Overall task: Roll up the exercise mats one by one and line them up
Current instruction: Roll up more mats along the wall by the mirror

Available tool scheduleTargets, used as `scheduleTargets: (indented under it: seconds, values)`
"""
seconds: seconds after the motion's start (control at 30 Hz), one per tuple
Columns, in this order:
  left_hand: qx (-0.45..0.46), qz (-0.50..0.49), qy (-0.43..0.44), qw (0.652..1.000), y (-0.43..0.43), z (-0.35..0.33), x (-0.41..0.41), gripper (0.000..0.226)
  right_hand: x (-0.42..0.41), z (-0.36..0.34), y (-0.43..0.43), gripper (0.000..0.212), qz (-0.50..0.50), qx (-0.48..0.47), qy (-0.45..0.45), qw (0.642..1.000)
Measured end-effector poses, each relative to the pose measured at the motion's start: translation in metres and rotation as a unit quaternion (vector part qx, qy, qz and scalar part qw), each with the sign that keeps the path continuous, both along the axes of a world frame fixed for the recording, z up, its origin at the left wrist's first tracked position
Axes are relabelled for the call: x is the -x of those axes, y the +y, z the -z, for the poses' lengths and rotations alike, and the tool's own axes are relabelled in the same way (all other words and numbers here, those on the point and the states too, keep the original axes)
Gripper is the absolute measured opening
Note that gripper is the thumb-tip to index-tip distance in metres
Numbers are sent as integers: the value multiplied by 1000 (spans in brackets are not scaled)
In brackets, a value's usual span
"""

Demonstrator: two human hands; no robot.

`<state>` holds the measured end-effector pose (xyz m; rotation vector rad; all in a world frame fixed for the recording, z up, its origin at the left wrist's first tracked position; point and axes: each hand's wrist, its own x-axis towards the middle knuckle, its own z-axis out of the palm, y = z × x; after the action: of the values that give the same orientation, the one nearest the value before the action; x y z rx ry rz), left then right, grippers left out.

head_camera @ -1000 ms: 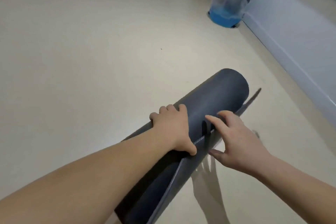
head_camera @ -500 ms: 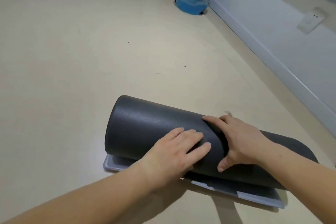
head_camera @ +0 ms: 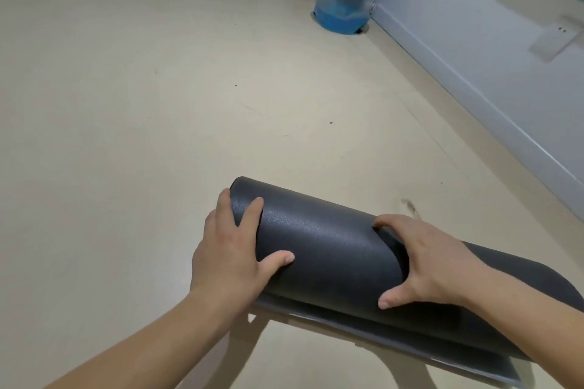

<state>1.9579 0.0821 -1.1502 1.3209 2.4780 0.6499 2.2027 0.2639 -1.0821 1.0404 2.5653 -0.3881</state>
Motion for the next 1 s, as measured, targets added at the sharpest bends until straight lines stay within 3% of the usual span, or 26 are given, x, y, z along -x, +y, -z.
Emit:
scheduleTargets:
  seconds: [0.17,0.5,0.73,0.87,1.0]
  values:
    - [13,64,7,998,36,3,-41,98,-56,7,1,132,43,-42,-35,998]
    - [5,239,12,971,127,4,-166,95,-213,16,1,130,196,-59,-80,976]
    - [37,422,15,906,163,-2,-298,100,-354,11,-26,132,333,-40,-98,937]
    - [104,484,96,863,183,-20,-342,108,-409,11,-36,132,350,-46,-103,930]
    - [149,465,180,854,198,-48,-372,106,-439,7,-24,133,314,-29,-107,943]
